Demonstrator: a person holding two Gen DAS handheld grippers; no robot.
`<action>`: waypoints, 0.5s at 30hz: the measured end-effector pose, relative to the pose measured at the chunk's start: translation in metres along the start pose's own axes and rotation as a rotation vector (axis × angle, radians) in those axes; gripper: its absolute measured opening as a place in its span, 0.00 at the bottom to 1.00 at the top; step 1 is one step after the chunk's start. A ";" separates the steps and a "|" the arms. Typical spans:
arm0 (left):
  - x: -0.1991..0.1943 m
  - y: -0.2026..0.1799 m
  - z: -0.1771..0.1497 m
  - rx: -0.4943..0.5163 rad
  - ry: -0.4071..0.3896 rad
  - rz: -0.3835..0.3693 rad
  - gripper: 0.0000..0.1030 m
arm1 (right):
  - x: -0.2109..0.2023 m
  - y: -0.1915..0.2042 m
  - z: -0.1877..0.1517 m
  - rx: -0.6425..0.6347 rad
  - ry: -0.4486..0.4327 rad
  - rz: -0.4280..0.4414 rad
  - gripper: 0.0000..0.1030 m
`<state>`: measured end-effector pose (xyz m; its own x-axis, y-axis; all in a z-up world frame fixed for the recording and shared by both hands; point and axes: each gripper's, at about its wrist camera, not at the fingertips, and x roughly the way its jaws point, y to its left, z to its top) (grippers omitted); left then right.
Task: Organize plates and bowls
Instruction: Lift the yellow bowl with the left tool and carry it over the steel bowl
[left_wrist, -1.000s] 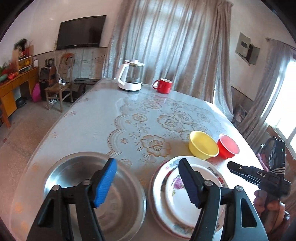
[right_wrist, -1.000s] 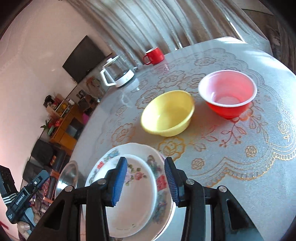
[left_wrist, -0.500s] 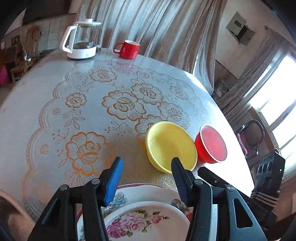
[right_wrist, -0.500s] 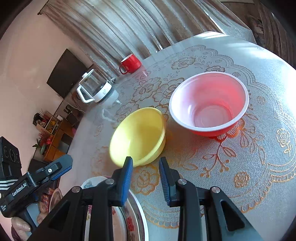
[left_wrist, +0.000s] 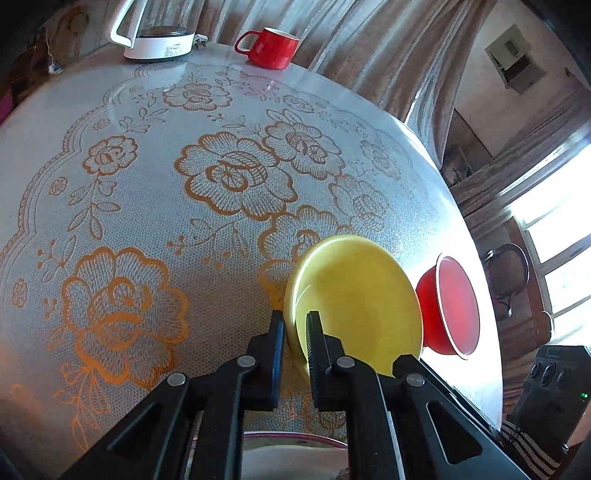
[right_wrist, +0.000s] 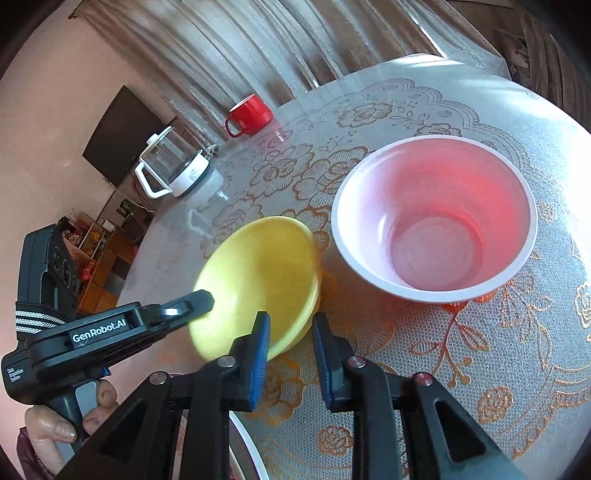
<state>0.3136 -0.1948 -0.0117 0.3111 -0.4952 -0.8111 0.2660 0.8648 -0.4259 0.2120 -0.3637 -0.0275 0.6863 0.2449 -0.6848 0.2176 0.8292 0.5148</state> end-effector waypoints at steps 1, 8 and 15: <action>-0.003 -0.001 -0.002 0.010 -0.008 0.009 0.11 | -0.001 0.002 0.000 -0.013 -0.004 -0.007 0.19; -0.039 0.002 -0.015 0.008 -0.081 -0.002 0.11 | -0.011 0.013 -0.003 -0.044 -0.018 0.021 0.17; -0.085 0.011 -0.037 -0.009 -0.169 0.016 0.11 | -0.030 0.037 -0.014 -0.068 -0.023 0.079 0.17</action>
<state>0.2567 -0.1398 0.0381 0.4645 -0.4877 -0.7392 0.2519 0.8730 -0.4176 0.1898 -0.3334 0.0047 0.7155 0.2995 -0.6312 0.1153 0.8405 0.5295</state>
